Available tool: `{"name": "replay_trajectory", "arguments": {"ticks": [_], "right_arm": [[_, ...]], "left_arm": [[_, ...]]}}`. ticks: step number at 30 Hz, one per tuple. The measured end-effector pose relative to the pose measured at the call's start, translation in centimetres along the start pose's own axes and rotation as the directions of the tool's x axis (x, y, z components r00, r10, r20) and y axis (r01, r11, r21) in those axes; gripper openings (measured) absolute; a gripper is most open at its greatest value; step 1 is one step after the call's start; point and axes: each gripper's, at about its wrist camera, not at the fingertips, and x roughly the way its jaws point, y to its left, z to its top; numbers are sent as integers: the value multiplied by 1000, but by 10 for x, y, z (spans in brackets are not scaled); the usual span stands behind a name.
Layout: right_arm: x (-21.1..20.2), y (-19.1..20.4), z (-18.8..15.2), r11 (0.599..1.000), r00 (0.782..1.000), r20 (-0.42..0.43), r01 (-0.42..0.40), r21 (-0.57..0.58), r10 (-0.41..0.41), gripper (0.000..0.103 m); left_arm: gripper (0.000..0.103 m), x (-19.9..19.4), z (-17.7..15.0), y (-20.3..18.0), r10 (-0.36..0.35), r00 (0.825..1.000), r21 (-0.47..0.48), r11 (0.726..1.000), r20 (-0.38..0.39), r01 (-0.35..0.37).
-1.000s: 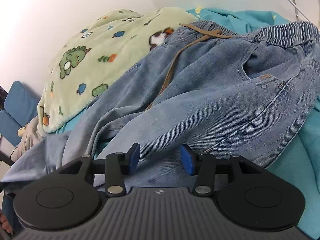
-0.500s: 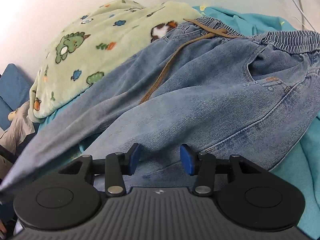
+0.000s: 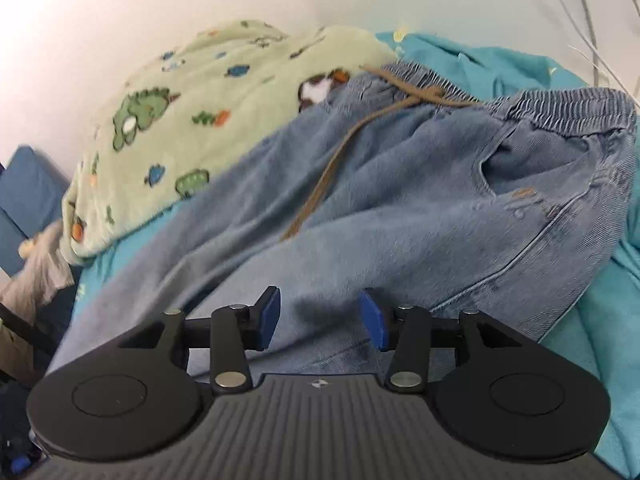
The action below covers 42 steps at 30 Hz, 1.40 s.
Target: Fold clothes
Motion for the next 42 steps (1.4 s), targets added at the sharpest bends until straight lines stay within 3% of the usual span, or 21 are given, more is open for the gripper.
{"name": "replay_trajectory", "arguments": {"ticks": [2,4,7,11,17,20,22,23,24,25,26,27,28,33,35,38,42], "right_arm": [[-8,-2,6,1000,1000,10,-12,20,11,49],[-17,-6,14,999,1000,22,-22,39,21,49],[-38,-14,31,998,998,64,-31,55,27,49],[-71,-42,54,997,992,125,-3,82,-7,55],[-88,-112,61,955,966,181,133,264,-185,65],[-70,-135,61,930,969,132,154,334,-208,66],[-55,-143,61,910,971,90,174,376,-222,66],[-48,-144,61,906,971,82,179,382,-226,66],[-41,-145,62,903,970,73,185,389,-230,66],[-34,-145,63,901,969,66,195,388,-238,66],[-28,-144,63,898,965,64,213,384,-256,58],[-24,-142,63,893,958,67,234,384,-280,26],[-22,-141,62,888,950,74,253,384,-303,11],[-50,-140,59,869,943,177,174,464,-283,4],[-70,-131,59,884,940,226,131,449,-254,4],[-90,-115,65,902,940,264,89,423,-217,3],[-80,-78,98,935,937,286,98,340,-202,3]], "left_arm": [[69,-14,-12,11,-64,996,-81,995,-66,59],[71,-24,-26,19,-57,993,-110,993,-107,45],[77,-21,-44,35,-107,982,-190,979,-157,76],[79,8,-63,57,-252,945,-381,911,-210,159],[77,33,-61,42,-289,934,-363,910,-208,201],[57,41,-56,36,-270,941,-355,916,-205,186],[27,46,-54,32,-249,947,-345,923,-201,170],[22,47,-55,31,-238,951,-337,928,-200,161],[8,49,-54,28,-230,954,-329,931,-190,159],[5,47,-55,27,-218,959,-317,936,-180,153],[4,44,-54,25,-201,965,-317,938,-168,140],[3,39,-54,23,-191,971,-324,936,-142,136],[3,30,-53,18,-196,974,-329,932,-112,150],[3,-24,-53,13,-213,976,-405,890,35,209],[3,-47,-54,20,-203,975,-432,873,94,224],[3,-60,-41,21,-201,972,-423,875,125,235],[3,-37,1,6,-179,979,-426,881,101,205]]}}
